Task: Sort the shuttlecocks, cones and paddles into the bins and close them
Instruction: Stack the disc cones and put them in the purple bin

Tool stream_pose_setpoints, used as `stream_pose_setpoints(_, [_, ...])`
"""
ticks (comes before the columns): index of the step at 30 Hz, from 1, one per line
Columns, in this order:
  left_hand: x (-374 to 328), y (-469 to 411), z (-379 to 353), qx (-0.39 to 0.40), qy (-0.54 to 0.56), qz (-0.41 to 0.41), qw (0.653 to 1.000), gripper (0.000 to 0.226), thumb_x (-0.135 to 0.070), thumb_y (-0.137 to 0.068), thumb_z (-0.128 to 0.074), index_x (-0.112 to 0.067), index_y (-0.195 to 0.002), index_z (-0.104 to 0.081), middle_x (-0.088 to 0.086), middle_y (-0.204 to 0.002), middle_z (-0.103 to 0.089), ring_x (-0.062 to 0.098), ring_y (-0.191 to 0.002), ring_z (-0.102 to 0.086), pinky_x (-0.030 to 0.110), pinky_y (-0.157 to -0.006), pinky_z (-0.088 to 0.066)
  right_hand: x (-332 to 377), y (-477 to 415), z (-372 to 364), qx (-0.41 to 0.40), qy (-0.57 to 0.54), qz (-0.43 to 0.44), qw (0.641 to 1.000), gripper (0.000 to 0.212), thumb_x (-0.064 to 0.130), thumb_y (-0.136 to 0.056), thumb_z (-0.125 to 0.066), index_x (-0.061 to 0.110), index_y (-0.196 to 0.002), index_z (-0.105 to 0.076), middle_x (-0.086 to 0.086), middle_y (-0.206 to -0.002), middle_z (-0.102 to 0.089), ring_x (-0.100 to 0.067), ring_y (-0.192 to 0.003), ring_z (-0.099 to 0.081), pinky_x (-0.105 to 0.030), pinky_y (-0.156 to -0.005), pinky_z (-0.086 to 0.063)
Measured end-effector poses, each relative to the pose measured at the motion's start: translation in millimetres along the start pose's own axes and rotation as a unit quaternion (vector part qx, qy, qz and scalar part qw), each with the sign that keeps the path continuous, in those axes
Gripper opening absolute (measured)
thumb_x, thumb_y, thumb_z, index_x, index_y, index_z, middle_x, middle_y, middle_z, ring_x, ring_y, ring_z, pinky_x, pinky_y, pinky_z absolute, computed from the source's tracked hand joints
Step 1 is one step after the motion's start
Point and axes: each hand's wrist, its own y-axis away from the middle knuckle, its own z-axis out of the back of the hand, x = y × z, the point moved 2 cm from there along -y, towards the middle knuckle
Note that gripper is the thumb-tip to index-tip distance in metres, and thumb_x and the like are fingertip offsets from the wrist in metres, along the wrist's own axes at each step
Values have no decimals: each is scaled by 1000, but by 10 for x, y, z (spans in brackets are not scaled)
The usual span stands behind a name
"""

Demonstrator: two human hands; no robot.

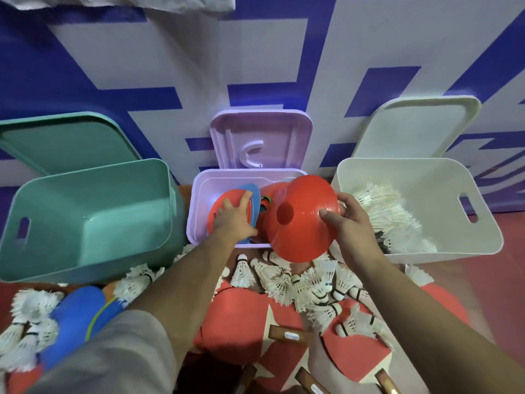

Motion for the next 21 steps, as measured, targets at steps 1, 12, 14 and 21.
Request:
stream_pose_setpoints(1, [9,-7,-12,1,7,6,1000,105,-39,-67,-75,-43,-147,-7,24,-136,-30,46,-120,-45,50,-100,-42,-6,-35,10,7,-4,1,1000,37,0,-88,-62,17,-121,-60,-12,-100,-69,-18,-85,-65,-28,-71,-52])
stream_pose_setpoints(12, [460,113,260,-132,179,29,975,75,-17,-84,-56,-30,-147,-18,13,-126,-54,34,-94,-59,41,-78,-52,-119,-481,-272,54,44,-12,998,33,5,-85,-67,16,-117,-62,-7,-99,-70,-22,-88,-65,-35,-79,-53])
stream_pose_setpoints(14, [538,134,291,-140,202,24,969,73,-13,-82,-56,-28,-145,-22,14,-121,-57,33,-86,-58,36,-70,-50,-197,-569,-380,33,169,-4,985,36,11,-85,-69,15,-119,-57,-4,-101,-67,-23,-91,-63,-33,-81,-51])
stream_pose_setpoints(21, [377,194,118,-81,169,10,982,81,-23,-82,-63,-41,-146,-16,12,-124,-50,34,-104,-58,45,-87,-51,-365,-726,-536,29,445,105,889,48,9,-88,-58,14,-134,-46,-15,-120,-58,-36,-107,-57,-31,-80,-39])
